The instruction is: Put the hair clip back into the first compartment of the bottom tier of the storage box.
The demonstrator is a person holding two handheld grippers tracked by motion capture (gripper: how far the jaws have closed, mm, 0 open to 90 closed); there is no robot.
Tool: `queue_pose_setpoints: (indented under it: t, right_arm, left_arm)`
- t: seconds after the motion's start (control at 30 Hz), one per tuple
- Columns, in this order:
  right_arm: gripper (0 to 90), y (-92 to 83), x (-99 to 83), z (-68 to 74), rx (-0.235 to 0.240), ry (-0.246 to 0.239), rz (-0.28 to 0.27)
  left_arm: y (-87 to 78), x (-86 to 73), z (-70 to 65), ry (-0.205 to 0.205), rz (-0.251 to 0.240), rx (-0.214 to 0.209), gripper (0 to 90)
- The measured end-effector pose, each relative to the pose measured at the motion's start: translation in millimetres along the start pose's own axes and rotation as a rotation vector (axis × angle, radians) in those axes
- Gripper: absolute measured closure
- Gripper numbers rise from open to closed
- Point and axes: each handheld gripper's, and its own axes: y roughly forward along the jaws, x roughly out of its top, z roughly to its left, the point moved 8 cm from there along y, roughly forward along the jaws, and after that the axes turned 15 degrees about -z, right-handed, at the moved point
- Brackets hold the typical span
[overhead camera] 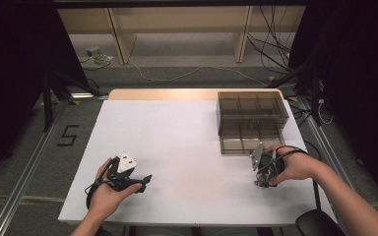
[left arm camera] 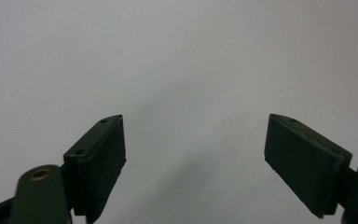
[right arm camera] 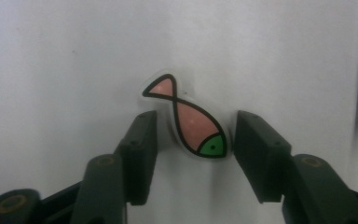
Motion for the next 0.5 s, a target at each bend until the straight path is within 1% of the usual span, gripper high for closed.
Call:
queue_pose_setpoints:
  t: [0.1,0.13,0.17,0.2,0.3,0.37,0.4,0.5]
  right_arm:
    - [56.4,0.7,0.8,-1.1,0.001,-0.017,-0.006]
    - [58.5,0.4,0.7,0.0,0.002,-0.002,-0.004]
    - [62.6,-0.5,0.4,-0.5,0.002,-0.004,-0.001]
    - [63.8,-0.8,0.2,0.0,0.006,0.001,-0.005]
    - [64.6,-1.0,-0.2,-0.6,0.002,-0.001,-0.023]
    - [65.1,-1.8,-0.9,0.3,-0.002,0.014,-0.029]
    - [65.4,-1.7,-1.0,-0.8,-0.006,0.006,-0.041]
    - [65.7,-3.3,-1.6,0.4,-0.01,0.031,-0.039]
  left_arm:
    - [-0.4,0.0,0.0,0.002,0.0,-0.001,20.6]
    - [-0.6,0.0,-0.2,0.001,-0.001,-0.002,20.6]
    - [-0.6,0.1,-0.2,0.001,-0.002,-0.003,20.6]
    - [-0.7,0.1,-0.1,0.001,-0.003,-0.002,20.6]
    - [-0.6,0.0,-0.1,0.002,-0.002,-0.003,20.7]
    - [-0.5,0.0,-0.2,0.003,-0.001,-0.003,20.7]
    - [-0.4,0.0,-0.2,0.003,-0.001,-0.003,20.7]
    - [0.0,0.0,-0.3,0.002,0.0,-0.003,20.7]
